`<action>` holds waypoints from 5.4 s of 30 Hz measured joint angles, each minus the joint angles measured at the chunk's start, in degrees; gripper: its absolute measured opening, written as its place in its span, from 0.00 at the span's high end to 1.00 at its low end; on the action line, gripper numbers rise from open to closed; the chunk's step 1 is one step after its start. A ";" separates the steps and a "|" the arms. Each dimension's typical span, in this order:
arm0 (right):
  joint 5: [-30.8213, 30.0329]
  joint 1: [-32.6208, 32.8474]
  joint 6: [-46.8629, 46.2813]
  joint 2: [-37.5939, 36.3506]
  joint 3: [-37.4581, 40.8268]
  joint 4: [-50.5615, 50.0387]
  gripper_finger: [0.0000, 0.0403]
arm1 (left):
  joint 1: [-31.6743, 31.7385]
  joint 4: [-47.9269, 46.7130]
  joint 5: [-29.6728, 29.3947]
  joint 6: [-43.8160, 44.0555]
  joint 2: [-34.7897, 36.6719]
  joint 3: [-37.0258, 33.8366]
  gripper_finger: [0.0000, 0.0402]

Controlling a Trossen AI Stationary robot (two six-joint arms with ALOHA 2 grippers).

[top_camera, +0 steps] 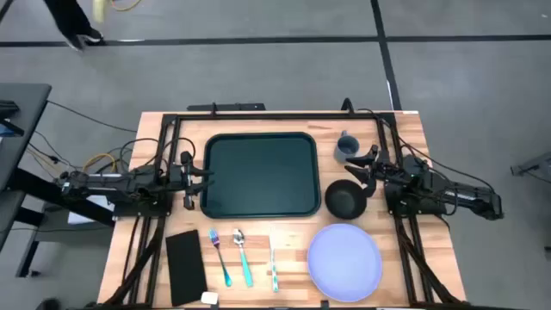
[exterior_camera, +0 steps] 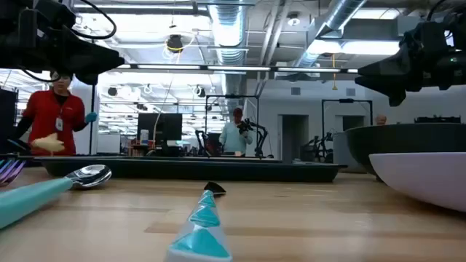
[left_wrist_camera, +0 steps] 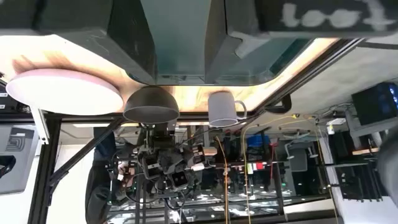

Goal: Set up tray

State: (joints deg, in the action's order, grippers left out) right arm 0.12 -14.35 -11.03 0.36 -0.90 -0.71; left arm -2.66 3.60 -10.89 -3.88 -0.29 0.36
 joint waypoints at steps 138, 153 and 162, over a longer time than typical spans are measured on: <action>-19.08 -12.78 -20.76 81.90 -78.54 -70.39 0.73 | 32.73 -39.27 7.26 38.03 -57.82 53.31 0.70; -15.37 -13.40 -18.00 98.57 -78.51 -72.87 0.73 | 32.06 -49.86 10.77 35.93 -66.81 53.22 0.70; -15.31 -13.42 -24.86 101.22 -78.45 -72.25 0.73 | 30.30 -50.68 9.47 28.39 -67.37 53.02 0.70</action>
State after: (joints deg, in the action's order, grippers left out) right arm -15.19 -27.77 -35.89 101.58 -79.35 -72.95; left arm 27.65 -47.09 -1.43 24.51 -67.66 53.39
